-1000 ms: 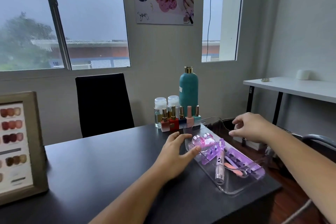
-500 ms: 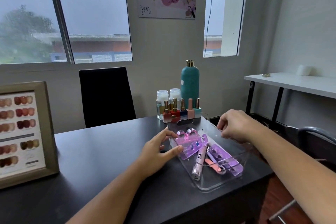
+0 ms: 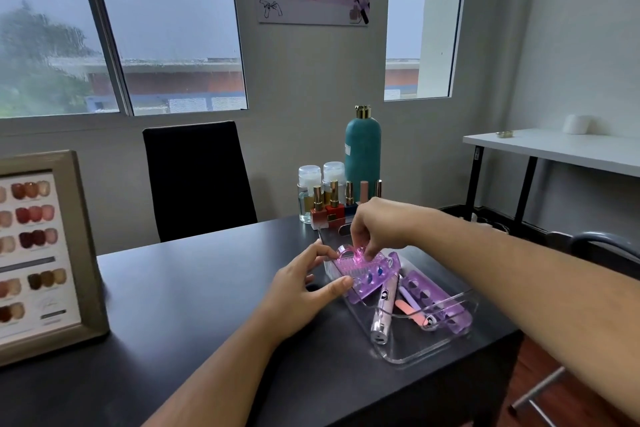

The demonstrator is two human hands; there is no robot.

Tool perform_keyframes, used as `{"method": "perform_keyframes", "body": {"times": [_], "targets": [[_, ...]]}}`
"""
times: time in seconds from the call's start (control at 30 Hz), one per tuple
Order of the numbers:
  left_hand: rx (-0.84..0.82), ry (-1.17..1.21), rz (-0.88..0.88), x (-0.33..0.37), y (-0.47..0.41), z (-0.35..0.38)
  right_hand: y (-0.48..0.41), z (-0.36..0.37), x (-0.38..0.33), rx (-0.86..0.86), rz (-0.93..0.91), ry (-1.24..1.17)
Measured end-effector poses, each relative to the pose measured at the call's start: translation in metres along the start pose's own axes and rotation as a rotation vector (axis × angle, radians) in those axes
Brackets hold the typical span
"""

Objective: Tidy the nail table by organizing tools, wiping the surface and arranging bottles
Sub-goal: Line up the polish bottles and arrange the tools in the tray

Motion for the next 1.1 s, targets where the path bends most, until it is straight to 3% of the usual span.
{"method": "perform_keyframes", "body": {"times": [0.27, 0.8, 0.87, 1.0, 1.1], "targets": [[-0.004, 0.019, 0.001, -0.001, -0.001, 0.001, -0.009, 0.007, -0.007, 0.216, -0.074, 0.147], [-0.02, 0.048, -0.038, -0.003, -0.002, 0.001, 0.003, -0.007, -0.008, 0.306, -0.007, 0.107], [-0.02, 0.052, -0.035, -0.004, -0.002, 0.001, 0.011, -0.023, -0.001, 0.235, 0.033, 0.0], [-0.004, 0.06, -0.028, -0.007, -0.001, 0.001, 0.033, -0.025, 0.0, -0.131, -0.013, -0.076], [-0.002, 0.061, -0.023, -0.007, -0.001, 0.001, 0.039, -0.008, -0.004, -0.11, -0.028, -0.011]]}}
Point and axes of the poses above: each hand's wrist, its own y-axis away from the middle knuckle, its own z-axis out of the palm, x = y × z, the point moved 3 cm from there along -y, towards the middle knuckle, and after that the axes turned 13 degrees about x, right-handed, at the moved point
